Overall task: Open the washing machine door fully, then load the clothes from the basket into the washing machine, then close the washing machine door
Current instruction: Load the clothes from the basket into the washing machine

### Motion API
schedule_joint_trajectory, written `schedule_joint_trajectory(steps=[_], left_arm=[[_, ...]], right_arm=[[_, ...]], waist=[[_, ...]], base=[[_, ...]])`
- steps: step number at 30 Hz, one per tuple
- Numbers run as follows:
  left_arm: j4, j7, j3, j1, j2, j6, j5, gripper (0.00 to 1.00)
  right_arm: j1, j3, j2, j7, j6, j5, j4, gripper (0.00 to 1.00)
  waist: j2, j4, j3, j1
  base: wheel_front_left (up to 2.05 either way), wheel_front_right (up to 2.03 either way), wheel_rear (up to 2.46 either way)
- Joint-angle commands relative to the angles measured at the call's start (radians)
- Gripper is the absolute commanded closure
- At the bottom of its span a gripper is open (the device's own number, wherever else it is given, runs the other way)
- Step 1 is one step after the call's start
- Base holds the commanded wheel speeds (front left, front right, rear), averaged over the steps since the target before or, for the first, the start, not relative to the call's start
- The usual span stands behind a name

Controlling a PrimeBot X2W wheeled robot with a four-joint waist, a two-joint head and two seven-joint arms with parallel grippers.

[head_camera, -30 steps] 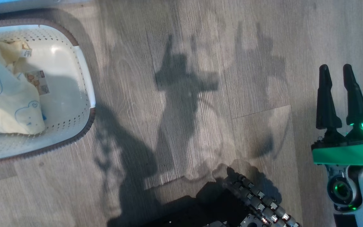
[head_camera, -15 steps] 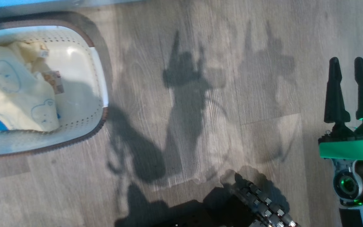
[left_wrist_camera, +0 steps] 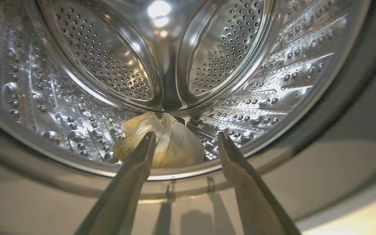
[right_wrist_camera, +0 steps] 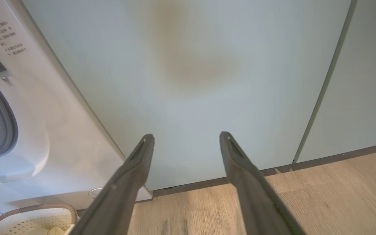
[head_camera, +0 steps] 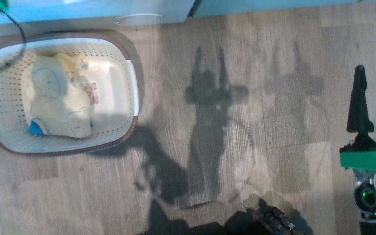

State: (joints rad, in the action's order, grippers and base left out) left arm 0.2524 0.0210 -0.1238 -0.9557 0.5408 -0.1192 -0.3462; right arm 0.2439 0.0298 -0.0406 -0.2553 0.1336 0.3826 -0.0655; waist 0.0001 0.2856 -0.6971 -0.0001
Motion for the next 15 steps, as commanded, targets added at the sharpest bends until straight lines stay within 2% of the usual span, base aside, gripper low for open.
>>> schedule_joint_trajectory(steps=[1,4,10,15], left_arm=[[-0.067,-0.022,0.048,0.044,0.036,-0.014,-0.008,0.0],[-0.117,-0.054,0.054,0.12,0.027,-0.029,-0.008,0.0],[-0.263,-0.129,0.056,0.347,-0.036,-0.087,-0.014,0.0],[-0.328,-0.179,0.052,0.514,-0.076,-0.126,-0.011,0.0]], right_arm=[[-0.036,0.007,-0.01,-0.006,-0.003,-0.013,-0.032,0.0],[-0.046,0.002,-0.01,-0.006,-0.003,-0.022,-0.034,0.0],[-0.078,-0.011,-0.01,-0.006,-0.003,-0.055,-0.039,0.0],[-0.107,-0.012,-0.01,-0.006,-0.003,-0.084,-0.032,0.0]], waist=[[-0.0001,-0.021,0.026,0.0001],[-0.0001,-0.034,0.045,0.0001],[-0.0001,-0.078,0.108,0.0001],[-0.0001,-0.105,0.174,0.0001]], base=[[0.0,0.0,0.0],[0.0,0.0,0.0],[0.0,0.0,0.0],[0.0,0.0,0.0]])
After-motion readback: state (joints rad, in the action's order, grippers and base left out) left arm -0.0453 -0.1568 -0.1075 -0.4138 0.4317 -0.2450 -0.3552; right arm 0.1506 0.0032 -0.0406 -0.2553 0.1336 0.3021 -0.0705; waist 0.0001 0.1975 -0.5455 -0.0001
